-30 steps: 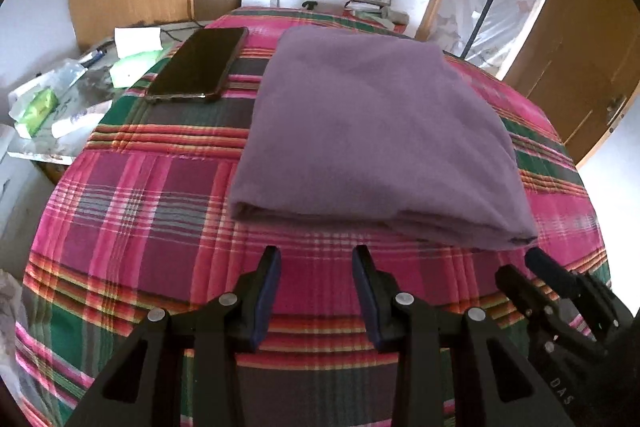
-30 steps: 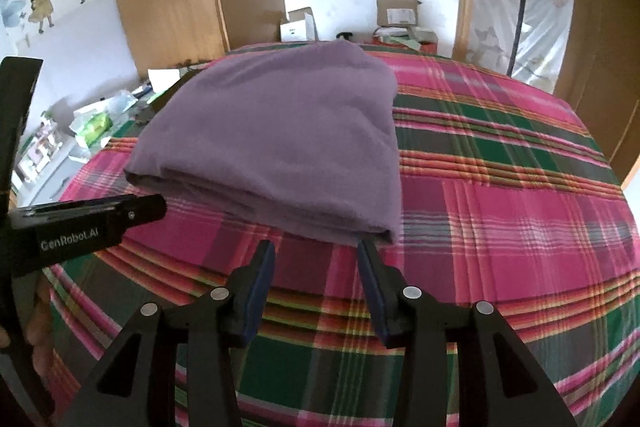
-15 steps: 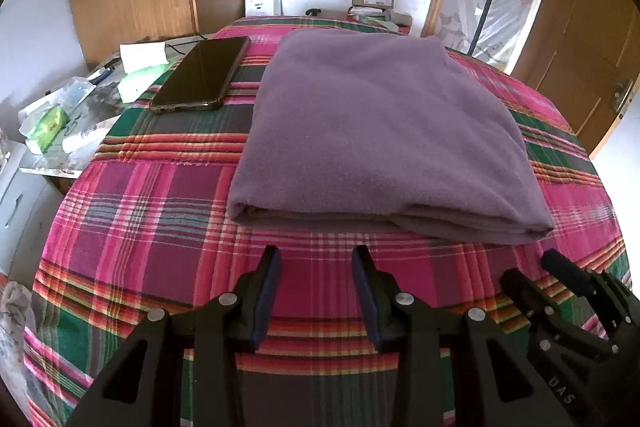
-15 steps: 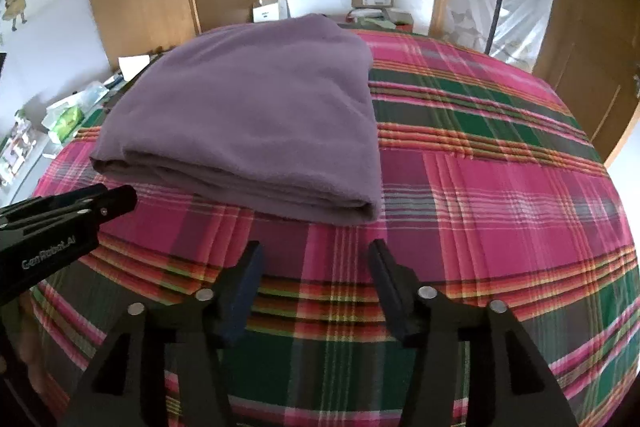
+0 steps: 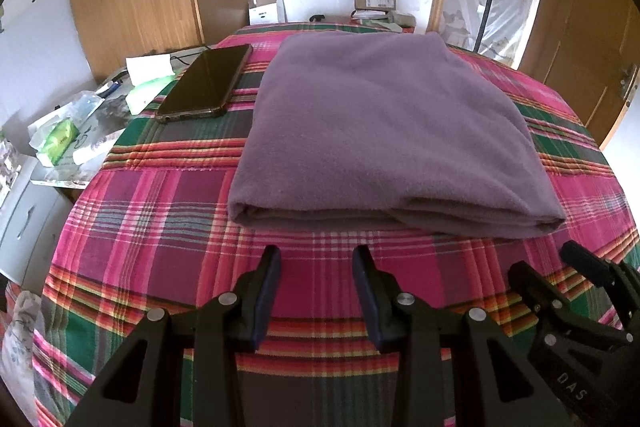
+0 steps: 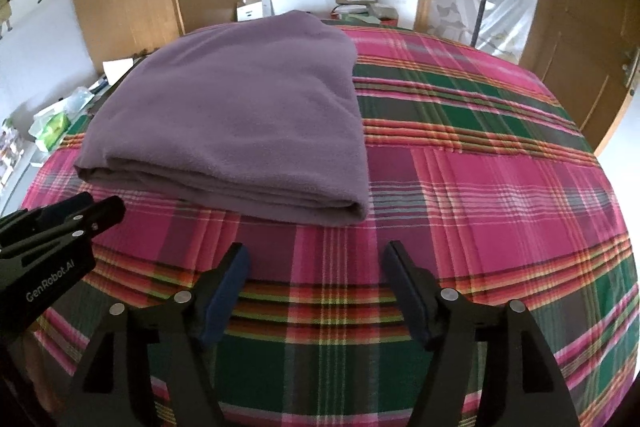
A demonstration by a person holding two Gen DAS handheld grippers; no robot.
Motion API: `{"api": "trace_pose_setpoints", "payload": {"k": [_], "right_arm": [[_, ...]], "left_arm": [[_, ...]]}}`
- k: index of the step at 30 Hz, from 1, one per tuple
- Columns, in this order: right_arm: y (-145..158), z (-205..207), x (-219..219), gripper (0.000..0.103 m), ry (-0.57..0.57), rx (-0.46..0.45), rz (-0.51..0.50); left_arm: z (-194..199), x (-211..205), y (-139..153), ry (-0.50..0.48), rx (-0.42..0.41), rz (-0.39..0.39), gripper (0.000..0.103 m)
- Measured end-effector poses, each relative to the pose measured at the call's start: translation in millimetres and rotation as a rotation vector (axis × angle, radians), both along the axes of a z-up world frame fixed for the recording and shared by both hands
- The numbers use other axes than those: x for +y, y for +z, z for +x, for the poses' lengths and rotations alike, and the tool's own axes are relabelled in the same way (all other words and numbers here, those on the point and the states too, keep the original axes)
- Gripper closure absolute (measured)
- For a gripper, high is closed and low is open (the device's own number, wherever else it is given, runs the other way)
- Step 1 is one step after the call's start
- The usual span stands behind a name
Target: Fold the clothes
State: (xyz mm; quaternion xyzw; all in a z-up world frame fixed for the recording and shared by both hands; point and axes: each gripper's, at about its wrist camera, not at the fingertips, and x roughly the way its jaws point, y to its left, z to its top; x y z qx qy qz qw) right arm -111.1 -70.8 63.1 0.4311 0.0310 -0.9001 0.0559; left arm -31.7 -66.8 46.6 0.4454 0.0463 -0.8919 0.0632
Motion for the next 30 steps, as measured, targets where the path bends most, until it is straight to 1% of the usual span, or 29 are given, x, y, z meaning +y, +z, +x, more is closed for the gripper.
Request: {"api": "trace_pose_setpoints", "payload": {"k": [3,7,22,30], "right_arm": [[-0.2,-0.8,0.5,0.031,0.000,0.000,-0.001],[0.4,0.1,0.5,0.031,0.001,0.000,0.000],[-0.1,0.7,-1.6,0.030,-0.002,0.000,0.000],[-0.5,1.0,-2.7,0.030,-0.004,0.000,-0.001]], "left_arm": [[0.3,-0.6,0.1,-0.002,0.003,0.003,0.065],[-0.7,-1.1,-0.4,-0.011,0.006,0.002,0.061],[-0.7,1.3,-2.1,-0.021,0.021,-0.024,0.058],[-0.5,1.3,-1.7,-0.021,0.022,-0.019,0.058]]}}
